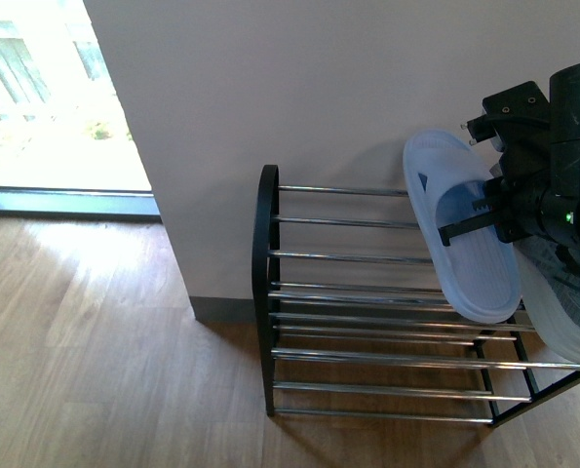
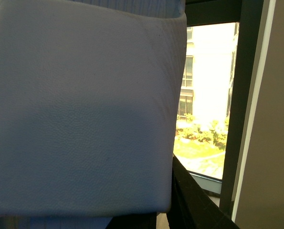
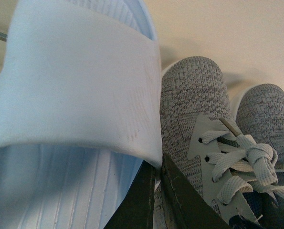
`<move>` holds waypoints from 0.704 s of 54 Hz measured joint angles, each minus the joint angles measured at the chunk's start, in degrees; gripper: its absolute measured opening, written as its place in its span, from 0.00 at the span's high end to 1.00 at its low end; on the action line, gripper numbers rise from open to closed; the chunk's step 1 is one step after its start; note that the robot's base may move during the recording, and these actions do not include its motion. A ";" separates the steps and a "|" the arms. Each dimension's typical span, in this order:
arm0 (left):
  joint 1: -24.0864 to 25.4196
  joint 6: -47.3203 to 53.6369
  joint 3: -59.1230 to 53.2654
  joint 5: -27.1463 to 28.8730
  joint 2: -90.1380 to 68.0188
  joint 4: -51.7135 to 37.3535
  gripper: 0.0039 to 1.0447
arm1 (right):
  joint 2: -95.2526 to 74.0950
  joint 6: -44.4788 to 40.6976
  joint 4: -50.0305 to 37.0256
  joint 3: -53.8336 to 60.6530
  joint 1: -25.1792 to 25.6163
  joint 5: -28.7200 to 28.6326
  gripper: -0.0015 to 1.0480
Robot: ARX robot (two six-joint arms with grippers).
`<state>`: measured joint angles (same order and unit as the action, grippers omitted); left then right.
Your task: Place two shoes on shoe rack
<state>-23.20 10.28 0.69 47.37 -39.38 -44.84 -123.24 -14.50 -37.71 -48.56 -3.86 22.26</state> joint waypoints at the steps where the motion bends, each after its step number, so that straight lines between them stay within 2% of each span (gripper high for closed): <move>1: 0.00 0.00 0.00 0.00 0.00 0.00 0.98 | 0.07 0.15 0.15 0.00 0.00 0.00 0.98; 20: 0.00 0.00 0.00 0.00 0.00 0.00 0.98 | 1.40 4.15 2.36 0.20 -1.09 -0.33 0.98; 28: 0.00 0.00 0.00 -0.02 0.00 0.00 0.98 | 2.67 6.56 4.24 0.72 -3.02 -2.12 0.98; 38: 0.00 0.00 0.00 0.00 0.00 0.00 0.98 | 2.01 5.79 3.85 0.61 -3.58 0.52 0.98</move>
<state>-23.20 10.28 0.69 47.37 -39.38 -44.84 -121.23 -8.71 -33.87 -47.94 -7.44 22.79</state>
